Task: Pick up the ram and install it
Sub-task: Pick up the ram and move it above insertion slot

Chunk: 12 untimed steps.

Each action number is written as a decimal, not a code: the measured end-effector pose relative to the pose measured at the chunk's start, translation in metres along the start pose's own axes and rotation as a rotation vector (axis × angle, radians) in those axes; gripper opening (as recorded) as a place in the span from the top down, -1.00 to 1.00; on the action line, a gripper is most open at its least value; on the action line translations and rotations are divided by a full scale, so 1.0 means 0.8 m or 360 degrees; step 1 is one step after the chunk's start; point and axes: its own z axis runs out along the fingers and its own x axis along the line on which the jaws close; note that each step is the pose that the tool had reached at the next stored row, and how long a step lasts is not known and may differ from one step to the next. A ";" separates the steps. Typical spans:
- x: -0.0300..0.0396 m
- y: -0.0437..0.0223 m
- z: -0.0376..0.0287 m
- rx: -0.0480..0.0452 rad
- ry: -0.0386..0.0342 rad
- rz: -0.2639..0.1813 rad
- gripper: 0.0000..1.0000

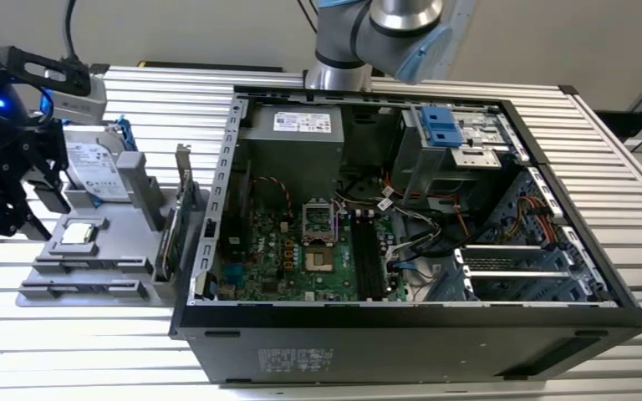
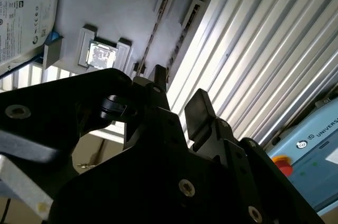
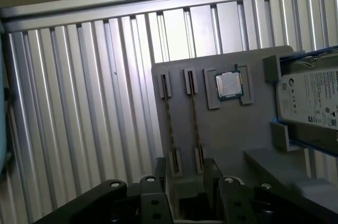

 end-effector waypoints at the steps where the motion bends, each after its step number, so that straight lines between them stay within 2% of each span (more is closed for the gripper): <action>1: 0.0001 0.0001 0.0022 0.0000 -0.0001 -0.0005 -1.00; 4: 0.0002 0.0007 0.0089 -0.0001 -0.0008 -0.0012 -1.00; 12: 0.0053 0.0002 0.0269 -0.0002 -0.0008 -0.0019 -1.00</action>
